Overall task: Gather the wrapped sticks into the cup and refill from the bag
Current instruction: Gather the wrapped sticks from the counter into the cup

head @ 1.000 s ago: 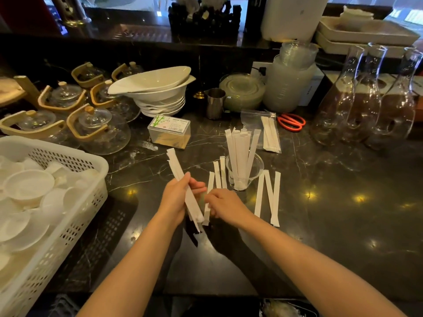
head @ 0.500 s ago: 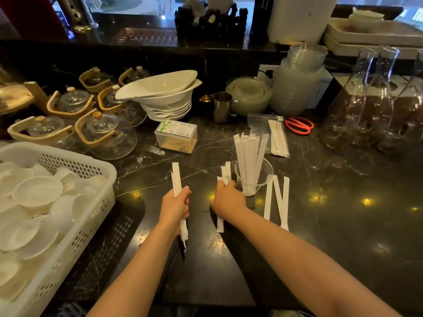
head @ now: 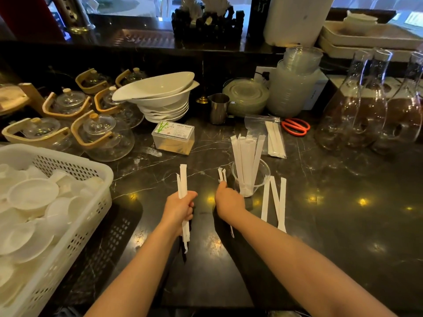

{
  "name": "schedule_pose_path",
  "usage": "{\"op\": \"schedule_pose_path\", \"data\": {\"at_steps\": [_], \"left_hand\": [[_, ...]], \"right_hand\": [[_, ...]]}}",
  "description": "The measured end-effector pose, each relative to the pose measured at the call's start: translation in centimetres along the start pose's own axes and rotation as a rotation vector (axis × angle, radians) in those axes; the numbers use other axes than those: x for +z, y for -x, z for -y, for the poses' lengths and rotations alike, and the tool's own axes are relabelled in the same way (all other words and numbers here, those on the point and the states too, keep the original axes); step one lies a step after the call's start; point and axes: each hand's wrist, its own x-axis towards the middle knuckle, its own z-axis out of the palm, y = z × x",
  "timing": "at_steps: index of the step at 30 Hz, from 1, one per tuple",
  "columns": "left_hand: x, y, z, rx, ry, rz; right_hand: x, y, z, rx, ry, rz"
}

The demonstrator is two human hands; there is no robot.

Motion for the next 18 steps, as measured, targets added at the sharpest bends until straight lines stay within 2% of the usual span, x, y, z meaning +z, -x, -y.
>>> {"op": "schedule_pose_path", "data": {"at_steps": [4, 8, 12, 18], "left_hand": [[0.3, 0.0, 0.0, -0.02, 0.026, 0.031], [0.8, 0.0, -0.5, -0.017, 0.114, 0.101], [1.8, 0.5, -1.3, 0.02, 0.112, 0.215], [3.4, 1.3, -1.6, 0.084, 0.098, 0.219]], "right_hand": [[-0.8, 1.1, -0.1, -0.038, -0.138, 0.001], [-1.9, 2.6, 0.2, -0.149, -0.454, -0.013], [-3.0, 4.2, 0.6, -0.227, -0.749, 0.05], [-3.7, 5.1, -0.7, -0.203, -0.938, 0.043]]}}
